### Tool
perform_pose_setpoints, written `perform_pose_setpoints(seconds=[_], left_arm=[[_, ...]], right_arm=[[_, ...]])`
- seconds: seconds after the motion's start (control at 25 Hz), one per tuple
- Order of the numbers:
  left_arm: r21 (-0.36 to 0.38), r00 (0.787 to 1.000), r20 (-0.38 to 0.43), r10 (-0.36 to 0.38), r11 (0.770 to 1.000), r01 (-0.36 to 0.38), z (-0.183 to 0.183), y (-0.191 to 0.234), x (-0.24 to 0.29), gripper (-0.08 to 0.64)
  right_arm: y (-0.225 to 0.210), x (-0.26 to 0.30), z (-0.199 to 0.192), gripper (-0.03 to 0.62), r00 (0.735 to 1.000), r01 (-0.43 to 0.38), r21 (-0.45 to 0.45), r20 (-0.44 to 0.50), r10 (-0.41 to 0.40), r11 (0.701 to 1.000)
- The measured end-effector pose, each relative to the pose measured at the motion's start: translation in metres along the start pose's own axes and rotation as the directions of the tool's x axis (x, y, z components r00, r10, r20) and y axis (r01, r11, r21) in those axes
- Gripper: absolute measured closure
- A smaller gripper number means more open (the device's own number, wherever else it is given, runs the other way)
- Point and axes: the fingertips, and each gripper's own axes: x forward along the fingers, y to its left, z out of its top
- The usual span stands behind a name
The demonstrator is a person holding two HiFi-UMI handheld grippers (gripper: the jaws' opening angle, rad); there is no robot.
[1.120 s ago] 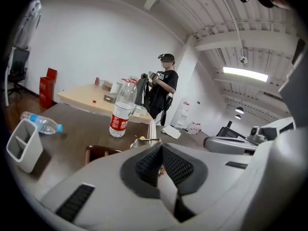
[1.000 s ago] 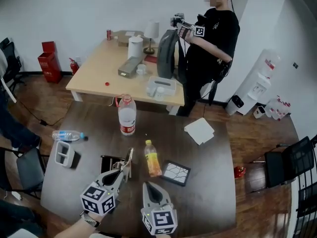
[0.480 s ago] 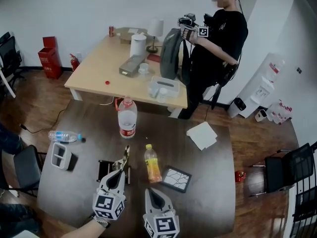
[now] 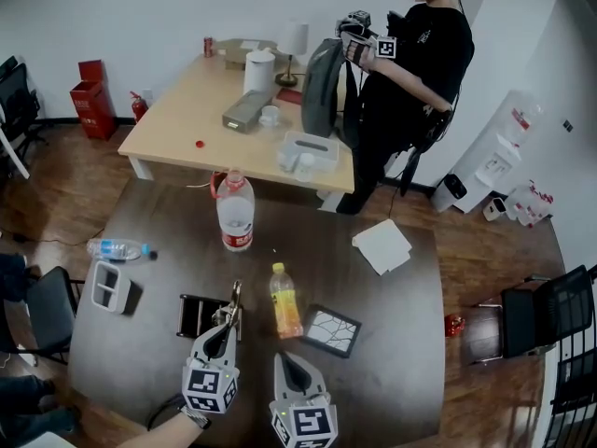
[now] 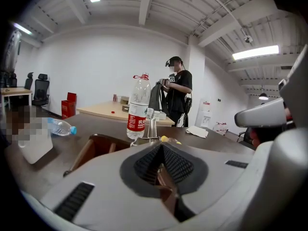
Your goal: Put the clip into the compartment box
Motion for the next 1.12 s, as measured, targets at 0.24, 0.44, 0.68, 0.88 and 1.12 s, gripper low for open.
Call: perform_pose_setpoints(seconds=[0.24, 0.44, 0.68, 0.88, 1.12], left_arm=[[-0.017, 1.0, -0.027, -0.013, 1.0, 0.013, -0.008, -0.01, -0.009, 0.46], [0.006, 1.0, -0.02, -0.008, 1.0, 0.008, -0.007, -0.011, -0.027, 0.456], [0.072, 1.0, 0.012, -0.015, 0.997, 0.014, 0.007, -0.008, -0.047, 0.492], [0.077, 1.0, 0.002, -0.011, 0.997, 0.01, 0.019, -0.001, -0.06, 0.561], [0.076, 0.999, 0.029, -0.037, 0.996, 0.034, 0.04, 0.007, -0.086, 0.56]], right_arm=[[0.002, -0.006, 0.003, 0.604, 1.0, -0.003, -0.002, 0.009, 0.003, 1.0], [0.006, -0.011, 0.007, 0.604, 1.0, -0.005, 0.003, 0.02, 0.005, 1.0], [0.019, -0.013, 0.009, 0.604, 0.999, -0.02, -0.002, 0.029, 0.02, 1.0], [0.031, -0.017, 0.018, 0.604, 0.998, -0.034, -0.011, 0.05, 0.034, 0.999], [0.051, -0.027, 0.034, 0.604, 0.996, -0.041, -0.032, 0.076, 0.043, 0.999]])
